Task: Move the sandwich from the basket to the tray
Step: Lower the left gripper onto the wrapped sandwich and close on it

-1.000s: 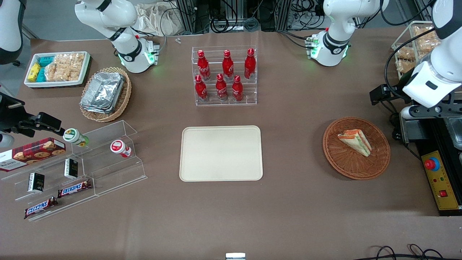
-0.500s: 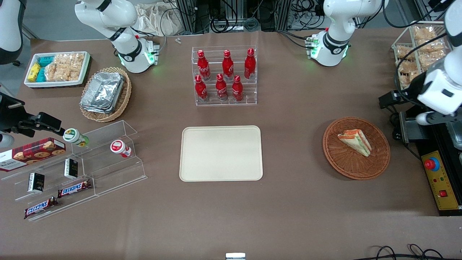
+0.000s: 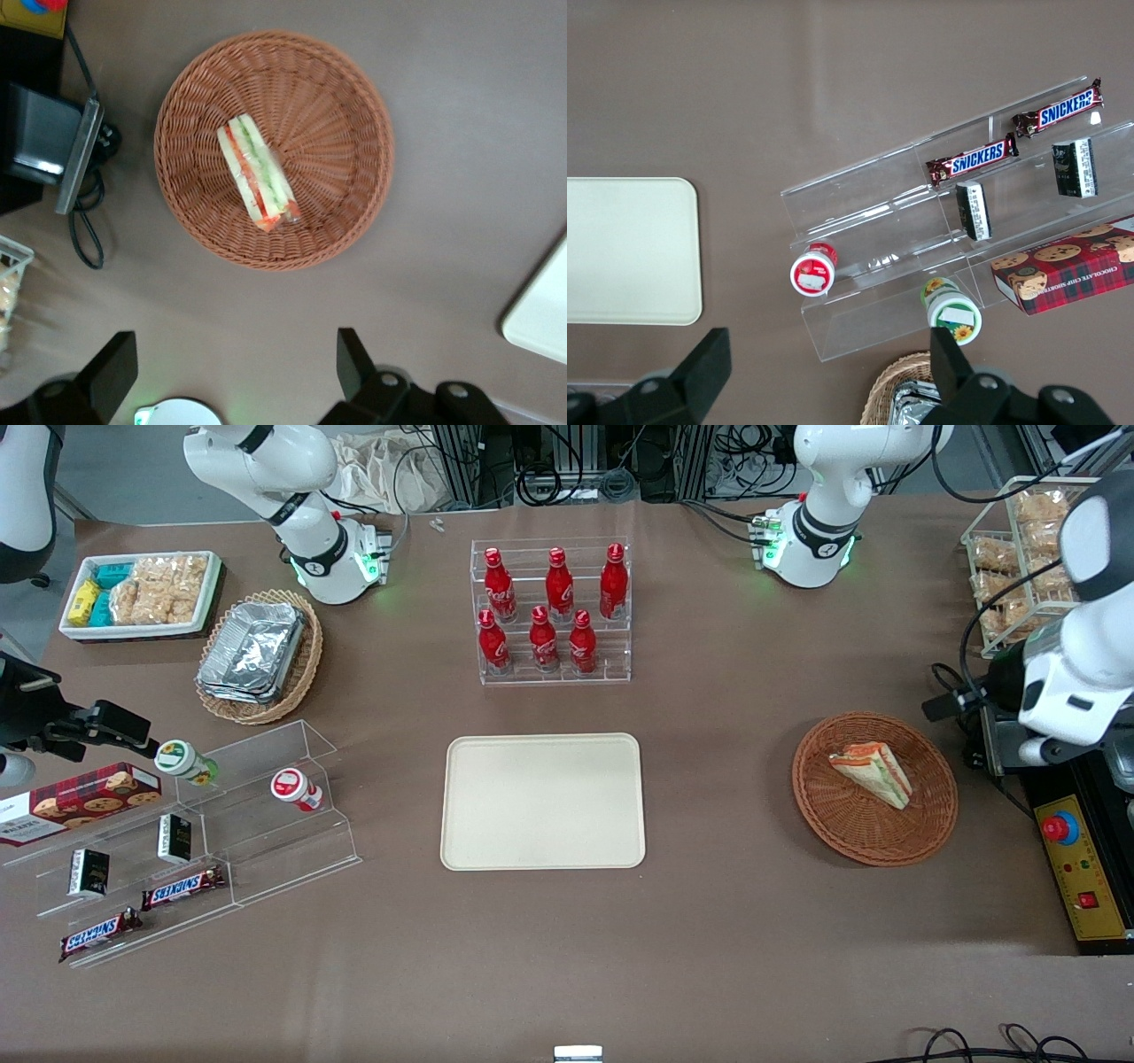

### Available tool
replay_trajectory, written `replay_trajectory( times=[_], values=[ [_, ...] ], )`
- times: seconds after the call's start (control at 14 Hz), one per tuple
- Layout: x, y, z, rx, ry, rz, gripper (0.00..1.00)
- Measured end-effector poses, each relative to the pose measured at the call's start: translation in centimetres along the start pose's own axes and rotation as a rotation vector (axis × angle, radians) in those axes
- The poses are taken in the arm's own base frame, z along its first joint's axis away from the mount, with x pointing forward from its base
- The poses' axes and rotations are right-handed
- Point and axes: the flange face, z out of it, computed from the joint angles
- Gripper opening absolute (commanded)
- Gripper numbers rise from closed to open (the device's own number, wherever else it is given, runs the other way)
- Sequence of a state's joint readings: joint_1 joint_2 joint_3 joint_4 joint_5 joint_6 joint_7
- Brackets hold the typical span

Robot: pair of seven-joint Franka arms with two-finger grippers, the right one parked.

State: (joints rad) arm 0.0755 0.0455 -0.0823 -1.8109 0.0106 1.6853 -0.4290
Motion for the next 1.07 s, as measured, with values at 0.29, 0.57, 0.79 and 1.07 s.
replay_trajectory(
  times=[0.29,0.57,0.79,1.07],
  values=[
    [1.1,-0.1,10.7,0.038,0.058,-0.165,1.00],
    [1.9,0.7,19.8,0.024,0.051,-0.224,1.00],
    [2.7,1.1,22.9,0.017,0.044,-0.251,1.00],
    [2.6,1.3,25.8,0.017,0.031,-0.253,0.97]
  ],
)
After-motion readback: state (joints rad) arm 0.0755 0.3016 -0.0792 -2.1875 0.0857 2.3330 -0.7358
